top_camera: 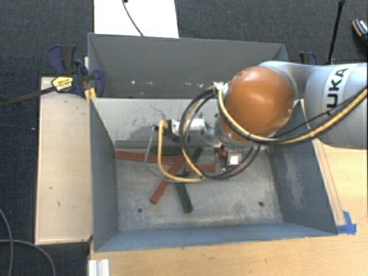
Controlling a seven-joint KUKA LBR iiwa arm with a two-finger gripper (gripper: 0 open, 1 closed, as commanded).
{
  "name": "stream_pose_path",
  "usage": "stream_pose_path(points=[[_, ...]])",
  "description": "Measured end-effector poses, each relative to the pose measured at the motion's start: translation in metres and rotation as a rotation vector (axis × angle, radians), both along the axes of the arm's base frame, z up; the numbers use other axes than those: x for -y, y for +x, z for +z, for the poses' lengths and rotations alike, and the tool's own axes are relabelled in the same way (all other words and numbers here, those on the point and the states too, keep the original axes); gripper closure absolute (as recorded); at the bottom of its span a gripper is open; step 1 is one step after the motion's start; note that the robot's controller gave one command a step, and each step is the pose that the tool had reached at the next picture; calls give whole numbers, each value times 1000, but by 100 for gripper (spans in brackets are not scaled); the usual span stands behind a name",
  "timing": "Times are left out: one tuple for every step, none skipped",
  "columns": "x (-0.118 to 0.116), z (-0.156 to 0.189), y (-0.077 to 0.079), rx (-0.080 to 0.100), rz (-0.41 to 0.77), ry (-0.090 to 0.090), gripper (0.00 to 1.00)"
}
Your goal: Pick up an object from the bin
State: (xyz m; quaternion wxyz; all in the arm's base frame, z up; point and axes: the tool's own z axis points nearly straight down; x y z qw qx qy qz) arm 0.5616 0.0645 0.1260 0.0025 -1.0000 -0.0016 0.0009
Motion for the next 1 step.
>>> stream_pose_path(points=[[41,-9,-15,-2,201,-5,100]])
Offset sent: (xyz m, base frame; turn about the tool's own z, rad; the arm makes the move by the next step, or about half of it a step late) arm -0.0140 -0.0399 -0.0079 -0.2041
